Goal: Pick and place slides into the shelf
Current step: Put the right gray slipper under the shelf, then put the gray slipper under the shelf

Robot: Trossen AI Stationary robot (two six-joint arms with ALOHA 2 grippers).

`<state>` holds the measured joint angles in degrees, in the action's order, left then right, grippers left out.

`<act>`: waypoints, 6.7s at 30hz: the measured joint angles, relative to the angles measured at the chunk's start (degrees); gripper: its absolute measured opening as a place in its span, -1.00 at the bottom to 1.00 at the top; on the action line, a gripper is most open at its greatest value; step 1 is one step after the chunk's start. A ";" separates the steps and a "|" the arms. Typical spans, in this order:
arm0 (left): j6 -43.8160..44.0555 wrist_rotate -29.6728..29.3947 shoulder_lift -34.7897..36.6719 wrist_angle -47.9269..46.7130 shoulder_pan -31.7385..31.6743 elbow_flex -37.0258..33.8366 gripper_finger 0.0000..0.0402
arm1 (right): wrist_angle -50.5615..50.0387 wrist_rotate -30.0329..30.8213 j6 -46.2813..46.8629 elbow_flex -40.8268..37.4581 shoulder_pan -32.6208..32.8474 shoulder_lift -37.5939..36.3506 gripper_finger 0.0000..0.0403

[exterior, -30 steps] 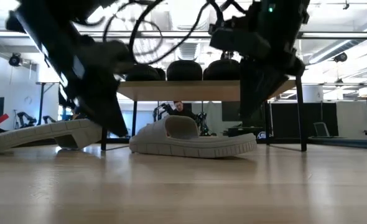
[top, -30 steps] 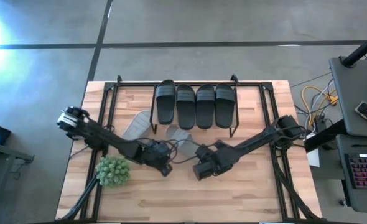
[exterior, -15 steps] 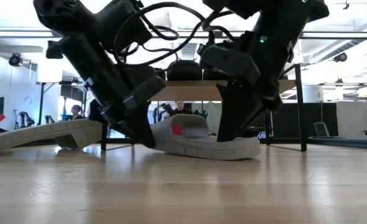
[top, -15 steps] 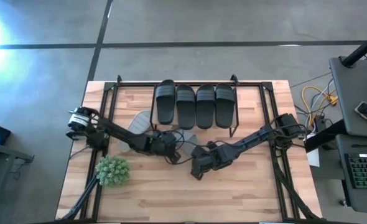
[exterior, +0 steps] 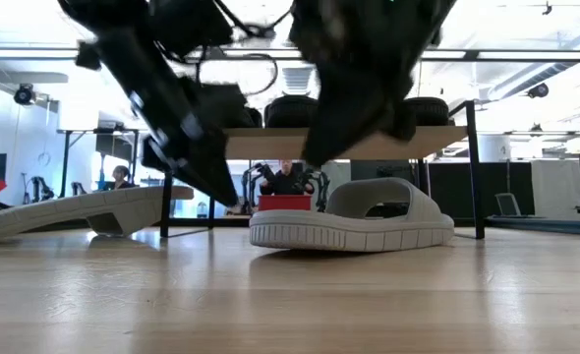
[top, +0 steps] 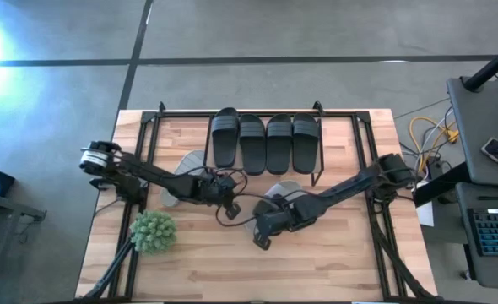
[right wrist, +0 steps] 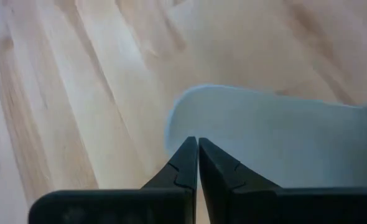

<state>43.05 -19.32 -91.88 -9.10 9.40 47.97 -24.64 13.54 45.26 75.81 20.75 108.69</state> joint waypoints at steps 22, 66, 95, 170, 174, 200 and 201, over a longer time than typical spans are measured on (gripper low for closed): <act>7.65 -0.87 4.56 -3.28 10.66 -1.90 -1.00 | -15.31 5.08 16.32 -10.47 -3.39 -2.32 -0.96; 7.58 -0.87 1.55 -1.86 10.88 -2.36 -1.00 | -5.47 12.22 5.69 -6.44 -5.93 -3.29 -0.96; 9.53 -7.55 17.91 -18.94 28.20 -2.27 -1.00 | 11.97 4.73 19.11 -3.91 4.06 6.91 -0.96; 5.86 -12.25 19.91 -21.42 28.49 -6.12 -1.00 | -6.08 22.44 20.89 3.74 -2.59 4.37 -0.96; 5.81 -12.99 19.91 -21.45 28.51 -6.14 -1.00 | -3.41 21.87 21.02 3.84 -1.55 6.67 -0.96; 6.06 -12.64 19.91 -21.39 28.51 -6.14 -1.00 | -10.04 24.93 17.25 12.14 -6.96 14.10 -0.96; 6.12 -12.26 19.91 -21.42 28.51 -6.14 -1.00 | -10.26 24.30 17.75 12.13 -6.25 13.57 -0.96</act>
<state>49.17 -31.58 -71.96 -30.52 37.91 41.82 -34.89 37.84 63.01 87.93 14.51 122.26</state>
